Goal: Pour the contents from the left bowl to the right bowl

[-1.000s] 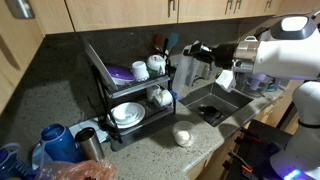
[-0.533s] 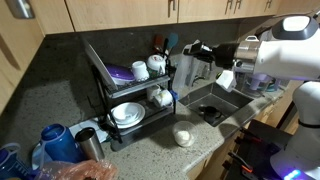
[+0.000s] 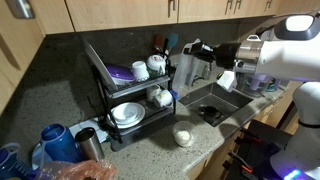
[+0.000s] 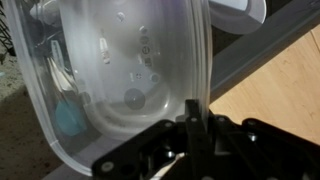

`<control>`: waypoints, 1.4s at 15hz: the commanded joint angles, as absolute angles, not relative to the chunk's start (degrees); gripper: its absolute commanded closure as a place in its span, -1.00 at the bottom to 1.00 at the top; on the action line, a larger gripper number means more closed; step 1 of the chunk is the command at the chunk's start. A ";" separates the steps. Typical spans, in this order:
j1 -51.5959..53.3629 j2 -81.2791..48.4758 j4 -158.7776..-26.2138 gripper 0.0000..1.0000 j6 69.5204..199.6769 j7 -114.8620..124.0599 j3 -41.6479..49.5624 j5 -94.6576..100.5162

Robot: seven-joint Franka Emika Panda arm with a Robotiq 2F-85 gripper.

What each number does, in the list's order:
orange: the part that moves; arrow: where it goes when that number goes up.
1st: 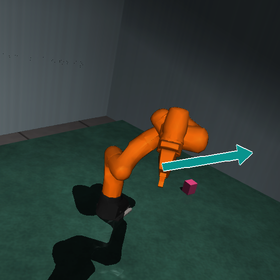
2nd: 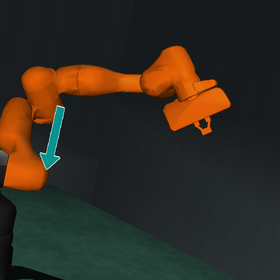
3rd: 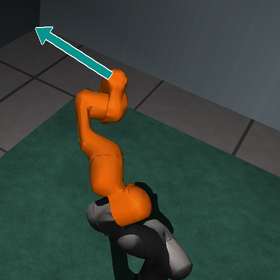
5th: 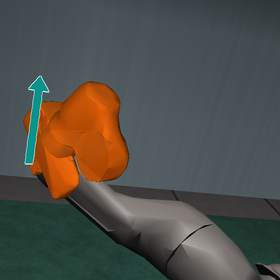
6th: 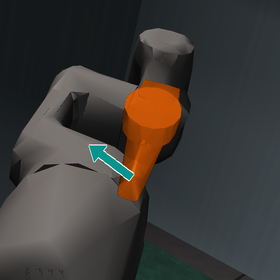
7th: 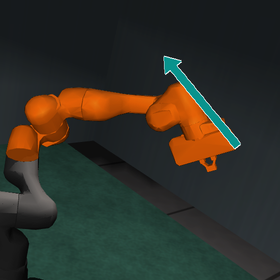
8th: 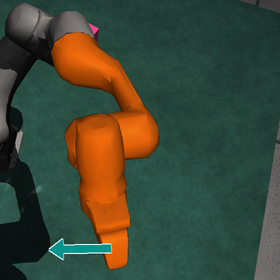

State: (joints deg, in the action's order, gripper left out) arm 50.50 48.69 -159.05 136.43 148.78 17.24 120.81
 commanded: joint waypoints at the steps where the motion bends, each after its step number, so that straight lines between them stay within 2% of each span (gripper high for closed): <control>1: 48.51 48.25 -159.05 0.98 136.94 149.24 14.89 119.75; 21: 45.48 48.77 -159.05 0.98 136.42 149.21 9.82 118.92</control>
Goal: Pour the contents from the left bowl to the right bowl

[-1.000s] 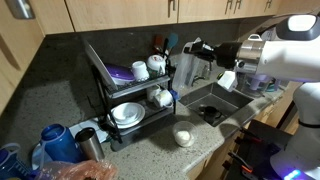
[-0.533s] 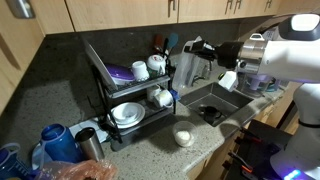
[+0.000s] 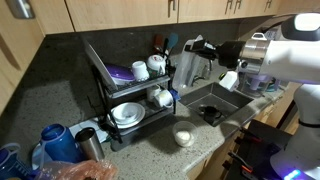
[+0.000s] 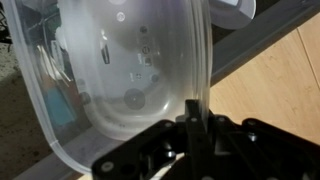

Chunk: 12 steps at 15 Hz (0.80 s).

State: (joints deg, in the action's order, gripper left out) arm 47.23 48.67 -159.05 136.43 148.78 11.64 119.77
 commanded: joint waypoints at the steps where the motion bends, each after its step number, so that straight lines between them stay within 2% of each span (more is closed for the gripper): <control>1: 45.25 48.78 -159.05 0.98 136.48 149.20 9.74 118.99; 12: 44.80 49.02 -159.05 0.98 136.38 149.21 9.71 119.80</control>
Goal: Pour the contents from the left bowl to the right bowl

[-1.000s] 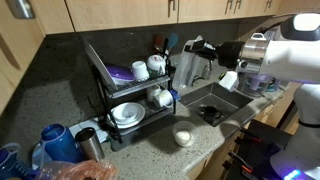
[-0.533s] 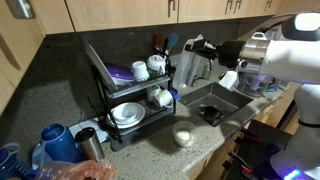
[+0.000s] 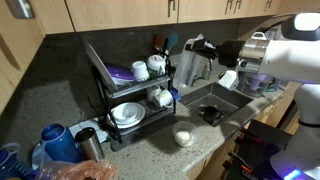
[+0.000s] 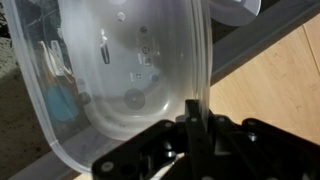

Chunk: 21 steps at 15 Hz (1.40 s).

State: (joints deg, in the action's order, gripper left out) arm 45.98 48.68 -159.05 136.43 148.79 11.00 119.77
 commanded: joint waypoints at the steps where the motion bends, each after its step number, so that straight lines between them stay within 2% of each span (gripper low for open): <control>1: 44.80 49.06 -159.05 0.98 136.33 149.21 9.70 119.87; 21: 43.54 49.33 -159.00 0.98 135.61 149.22 6.88 121.32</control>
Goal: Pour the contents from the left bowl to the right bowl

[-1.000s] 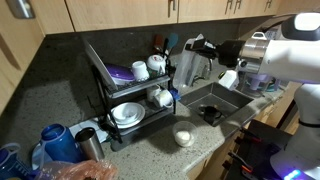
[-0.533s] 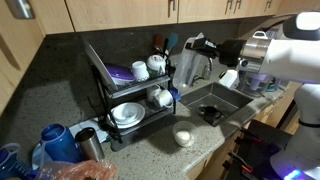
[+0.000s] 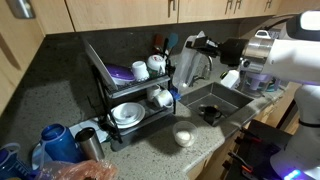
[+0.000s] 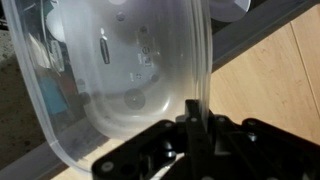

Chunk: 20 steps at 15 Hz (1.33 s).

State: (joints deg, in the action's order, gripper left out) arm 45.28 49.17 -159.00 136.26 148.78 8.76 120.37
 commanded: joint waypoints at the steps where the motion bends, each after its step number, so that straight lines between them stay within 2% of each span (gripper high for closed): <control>1: 42.27 49.26 -158.85 0.98 136.24 149.23 5.83 121.05; 20: 37.94 49.41 -158.90 0.98 136.68 149.02 0.49 122.24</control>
State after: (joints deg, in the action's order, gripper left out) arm 39.22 49.17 -159.00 136.29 148.78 1.76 120.65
